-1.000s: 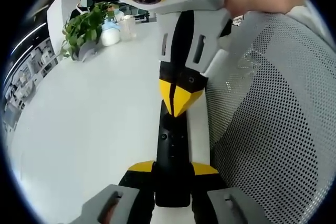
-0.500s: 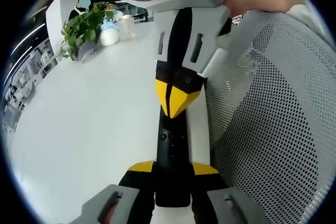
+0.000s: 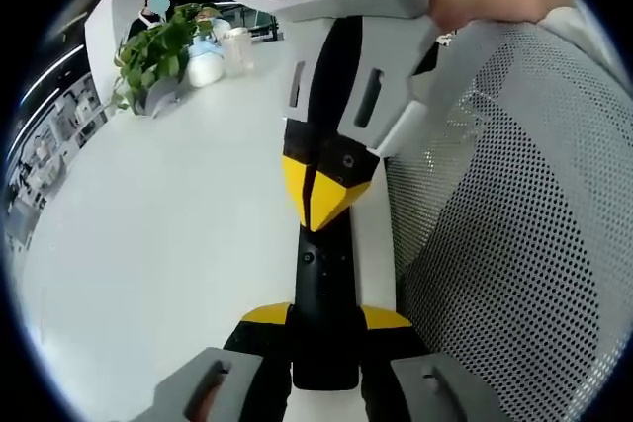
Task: Press the specified remote control buttons in sequence, fully releasing each button before pressing the next.
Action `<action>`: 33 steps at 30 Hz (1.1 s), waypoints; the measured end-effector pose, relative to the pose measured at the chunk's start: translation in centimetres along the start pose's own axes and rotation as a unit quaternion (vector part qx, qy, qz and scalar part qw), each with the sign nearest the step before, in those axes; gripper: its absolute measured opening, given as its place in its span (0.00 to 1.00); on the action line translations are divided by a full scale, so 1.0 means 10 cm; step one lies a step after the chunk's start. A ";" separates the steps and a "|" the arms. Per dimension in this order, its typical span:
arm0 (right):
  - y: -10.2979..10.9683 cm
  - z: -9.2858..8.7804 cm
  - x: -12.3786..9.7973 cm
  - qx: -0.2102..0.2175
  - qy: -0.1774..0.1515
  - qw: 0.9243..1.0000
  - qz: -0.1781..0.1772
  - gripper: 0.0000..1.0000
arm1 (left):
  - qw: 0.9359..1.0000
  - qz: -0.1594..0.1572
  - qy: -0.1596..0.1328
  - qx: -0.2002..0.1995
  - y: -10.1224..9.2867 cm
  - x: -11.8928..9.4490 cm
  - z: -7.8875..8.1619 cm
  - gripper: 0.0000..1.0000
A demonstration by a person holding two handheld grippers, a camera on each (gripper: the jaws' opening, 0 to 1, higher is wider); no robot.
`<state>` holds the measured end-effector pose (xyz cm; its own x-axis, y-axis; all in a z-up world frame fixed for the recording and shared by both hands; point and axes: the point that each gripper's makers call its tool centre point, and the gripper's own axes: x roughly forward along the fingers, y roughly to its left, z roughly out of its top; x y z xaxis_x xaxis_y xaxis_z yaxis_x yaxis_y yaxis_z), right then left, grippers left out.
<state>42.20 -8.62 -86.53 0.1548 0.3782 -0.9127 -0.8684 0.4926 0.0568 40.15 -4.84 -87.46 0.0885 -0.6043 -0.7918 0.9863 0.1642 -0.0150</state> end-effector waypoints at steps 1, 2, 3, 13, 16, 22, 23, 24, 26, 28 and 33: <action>0.00 0.00 0.00 -0.002 0.001 1.000 0.000 0.00 | 1.000 0.000 0.000 0.000 0.00 0.00 0.00 0.25; 0.00 -0.02 0.01 -0.006 0.006 1.000 -0.001 0.00 | 1.000 0.000 0.000 0.000 0.00 0.00 0.00 0.25; 0.00 -0.01 0.01 -0.010 0.002 1.000 -0.002 0.00 | 1.000 0.000 0.000 0.000 0.00 0.00 0.00 0.25; -0.01 -0.01 0.02 -0.017 -0.006 1.000 -0.009 0.00 | 1.000 0.000 0.000 -0.001 0.00 0.00 0.01 0.25; -0.01 -0.01 0.02 -0.014 -0.007 1.000 -0.009 0.00 | 1.000 0.000 0.000 -0.001 0.00 0.00 0.01 0.25; -0.01 -0.01 0.02 -0.013 -0.013 1.000 -0.006 0.00 | 1.000 0.000 -0.001 -0.002 0.00 0.00 0.01 0.25; -0.01 -0.01 0.02 -0.014 -0.013 1.000 -0.006 0.00 | 1.000 0.000 -0.001 -0.002 0.00 0.00 0.01 0.25; -0.01 -0.01 0.02 -0.015 -0.013 1.000 -0.006 0.00 | 1.000 0.000 -0.001 -0.002 0.00 0.00 0.01 0.25; -0.01 -0.01 0.02 -0.014 -0.011 1.000 -0.007 0.00 | 1.000 0.000 -0.002 -0.002 0.00 0.00 0.01 0.25; -0.01 0.00 0.02 -0.012 -0.008 1.000 -0.008 0.00 | 1.000 0.000 -0.002 -0.003 0.00 0.00 0.01 0.25; -0.02 -0.01 0.02 0.004 -0.010 1.000 -0.004 0.00 | 1.000 0.002 -0.005 -0.006 0.00 0.00 0.01 0.25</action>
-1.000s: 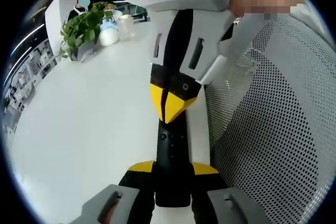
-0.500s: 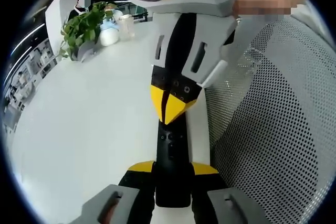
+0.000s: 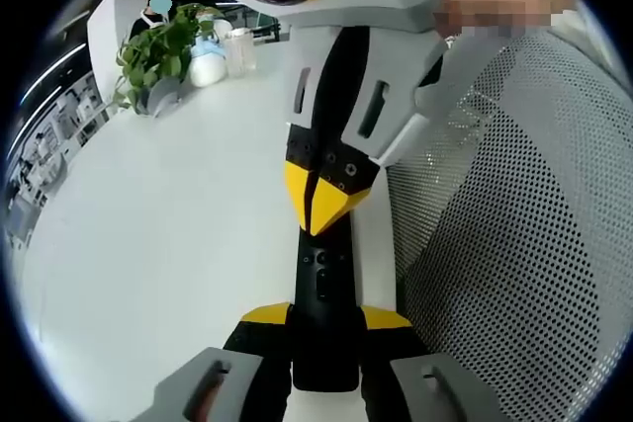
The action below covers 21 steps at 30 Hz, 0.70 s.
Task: Press the specified remote control buttons in sequence, fully releasing each button before pressing the next.
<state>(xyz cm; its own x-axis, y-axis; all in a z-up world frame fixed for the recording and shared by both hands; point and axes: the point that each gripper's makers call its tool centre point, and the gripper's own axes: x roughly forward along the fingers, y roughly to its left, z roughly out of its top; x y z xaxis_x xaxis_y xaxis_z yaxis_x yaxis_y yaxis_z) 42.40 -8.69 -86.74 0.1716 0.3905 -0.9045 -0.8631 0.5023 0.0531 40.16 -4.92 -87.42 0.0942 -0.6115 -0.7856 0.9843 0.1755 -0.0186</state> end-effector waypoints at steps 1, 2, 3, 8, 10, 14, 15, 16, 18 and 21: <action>0.00 0.00 0.00 0.001 0.000 1.000 0.001 0.00 | 1.000 0.000 0.000 0.000 0.00 0.00 0.00 0.25; 0.00 0.00 0.00 0.002 0.000 1.000 0.001 0.00 | 1.000 0.000 0.000 -0.001 0.00 0.00 0.00 0.25; 0.01 0.00 0.00 0.000 0.000 1.000 0.001 0.00 | 1.000 0.001 0.000 -0.001 0.00 0.00 0.00 0.25; 0.02 0.00 0.00 -0.026 0.004 1.000 -0.005 0.00 | 1.000 0.001 -0.001 -0.001 0.00 0.00 0.00 0.25; 0.02 0.00 0.00 -0.036 0.004 0.999 -0.007 0.00 | 1.000 0.001 -0.001 -0.001 0.00 0.00 0.00 0.25; 0.01 0.00 0.00 -0.033 -0.002 0.999 -0.004 0.00 | 1.000 0.001 -0.001 -0.001 0.00 0.00 0.00 0.25; 0.01 0.00 0.00 -0.029 -0.004 1.000 -0.002 0.00 | 1.000 0.001 -0.001 -0.001 0.00 0.00 0.00 0.25; 0.00 0.00 -0.01 -0.019 -0.008 1.000 0.000 0.00 | 1.000 0.001 -0.001 -0.001 0.00 0.00 0.00 0.25; 0.00 0.00 -0.01 -0.010 -0.012 1.000 0.004 0.00 | 1.000 0.001 -0.001 -0.001 0.00 0.00 0.00 0.25; 0.00 0.00 0.00 -0.001 -0.016 1.000 0.006 0.00 | 1.000 0.001 -0.001 -0.001 0.00 0.00 0.00 0.25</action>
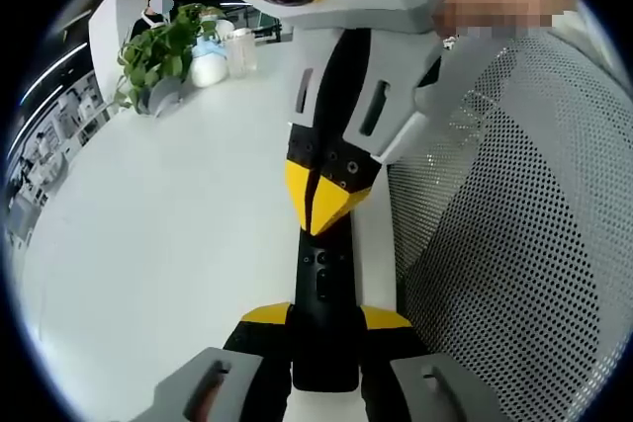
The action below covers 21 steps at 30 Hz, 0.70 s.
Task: Press the specified remote control buttons in sequence, fully releasing each button before pressing the next.
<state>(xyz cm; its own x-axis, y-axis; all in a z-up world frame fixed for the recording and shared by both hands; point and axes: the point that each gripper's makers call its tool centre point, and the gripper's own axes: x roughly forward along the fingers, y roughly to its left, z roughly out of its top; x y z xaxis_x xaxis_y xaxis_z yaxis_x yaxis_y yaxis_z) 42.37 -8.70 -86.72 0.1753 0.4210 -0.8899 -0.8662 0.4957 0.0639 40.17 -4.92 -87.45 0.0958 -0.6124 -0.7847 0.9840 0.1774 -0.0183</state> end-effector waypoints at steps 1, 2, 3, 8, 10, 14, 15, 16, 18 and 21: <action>0.00 0.00 0.00 0.001 -0.001 1.000 0.000 0.00 | 1.000 0.000 0.000 0.000 0.00 0.00 0.00 0.25; 0.00 0.00 0.00 0.002 -0.001 1.000 0.000 0.00 | 1.000 0.000 0.000 0.000 0.00 0.00 0.00 0.25; 0.01 0.00 0.00 -0.002 -0.002 1.000 0.000 0.00 | 1.000 0.000 0.000 0.000 0.00 0.00 0.00 0.25; 0.01 0.00 0.00 -0.011 -0.003 1.000 -0.003 0.00 | 1.000 0.001 0.000 0.000 0.00 0.00 0.00 0.25; 0.01 0.00 0.00 -0.007 -0.002 1.000 -0.003 0.00 | 1.000 0.001 0.000 0.000 0.00 0.00 0.00 0.25; 0.00 0.00 0.00 -0.004 -0.003 1.000 -0.003 0.00 | 1.000 0.001 0.001 0.000 0.00 0.00 0.00 0.25; 0.00 0.00 0.00 0.000 -0.004 1.000 -0.003 0.00 | 1.000 0.002 0.001 0.000 0.00 0.00 0.00 0.25; 0.00 0.00 0.00 0.005 -0.004 1.000 -0.002 0.00 | 1.000 0.002 0.001 0.000 0.00 0.00 0.00 0.25; -0.01 0.00 0.00 0.014 -0.002 1.000 -0.002 0.00 | 1.000 0.003 0.002 0.000 0.00 0.00 0.00 0.25; 0.00 0.01 0.00 0.000 0.003 1.000 -0.006 0.00 | 1.000 0.004 0.002 -0.002 0.00 0.00 0.00 0.25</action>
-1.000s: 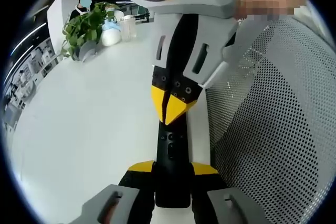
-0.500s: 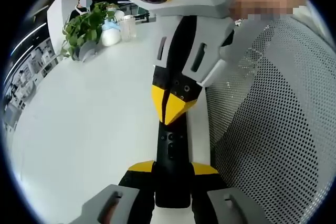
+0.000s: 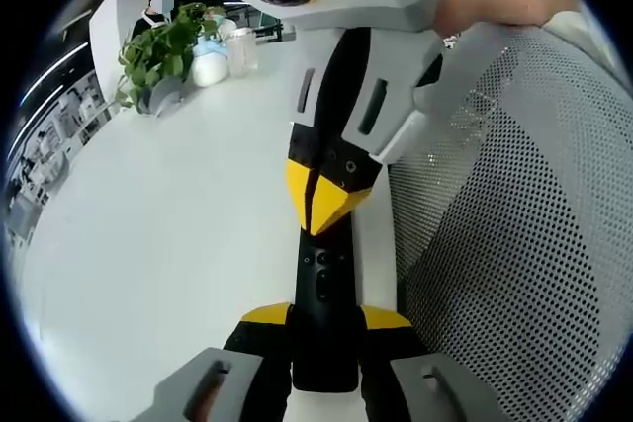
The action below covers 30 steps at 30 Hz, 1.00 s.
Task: Press the specified remote control buttons in sequence, fully releasing each button before pressing the next.
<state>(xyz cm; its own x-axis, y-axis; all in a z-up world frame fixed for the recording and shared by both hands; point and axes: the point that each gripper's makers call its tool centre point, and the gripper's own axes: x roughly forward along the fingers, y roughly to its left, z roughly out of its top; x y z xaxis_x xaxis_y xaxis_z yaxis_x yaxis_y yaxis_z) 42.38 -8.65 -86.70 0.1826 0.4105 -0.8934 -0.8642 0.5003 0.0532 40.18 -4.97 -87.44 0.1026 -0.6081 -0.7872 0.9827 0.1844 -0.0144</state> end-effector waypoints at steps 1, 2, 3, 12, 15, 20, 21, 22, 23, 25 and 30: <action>0.01 0.00 0.00 -0.017 0.000 1.000 -0.002 0.00 | 1.000 0.000 0.000 0.000 0.00 0.00 0.00 0.25; 0.01 0.00 0.00 -0.022 0.000 1.000 -0.003 0.00 | 1.000 0.001 0.000 0.000 0.00 0.00 0.00 0.25; 0.01 0.00 0.00 -0.026 0.001 1.000 -0.004 0.00 | 1.000 0.001 0.000 0.000 0.00 0.00 0.00 0.25; 0.01 0.00 0.00 -0.031 0.005 0.999 -0.006 0.00 | 1.000 0.001 -0.001 -0.001 0.00 0.00 0.00 0.25; 0.01 0.00 0.00 -0.033 0.005 0.999 -0.006 0.00 | 1.000 0.001 -0.001 -0.001 0.00 0.00 0.00 0.25; 0.03 0.00 0.00 -0.028 0.007 1.000 -0.001 0.00 | 1.000 0.001 -0.002 -0.001 0.00 0.00 0.00 0.25; 0.03 0.00 0.00 -0.028 0.007 1.000 0.000 0.00 | 1.000 0.001 -0.002 -0.001 0.00 0.00 0.00 0.25; 0.04 0.00 0.00 -0.028 0.007 1.000 0.002 0.00 | 1.000 0.001 -0.002 -0.001 0.00 0.00 0.00 0.25; 0.05 0.00 0.00 -0.026 0.007 1.000 0.005 0.00 | 1.000 0.001 -0.002 -0.001 0.00 0.00 0.00 0.25; 0.07 0.00 0.00 -0.025 0.006 1.000 0.007 0.00 | 1.000 0.001 -0.002 -0.001 0.00 0.00 0.00 0.25; 0.09 -0.01 -0.01 -0.014 0.010 1.000 0.014 0.00 | 1.000 0.001 -0.003 -0.001 0.00 0.00 0.00 0.25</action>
<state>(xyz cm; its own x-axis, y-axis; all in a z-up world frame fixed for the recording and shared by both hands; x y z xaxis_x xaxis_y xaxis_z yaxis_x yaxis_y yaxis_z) 41.58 -8.26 -86.63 0.1479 0.4086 -0.9007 -0.8816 0.4672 0.0672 40.18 -4.97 -87.43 0.1061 -0.6118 -0.7838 0.9820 0.1881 -0.0139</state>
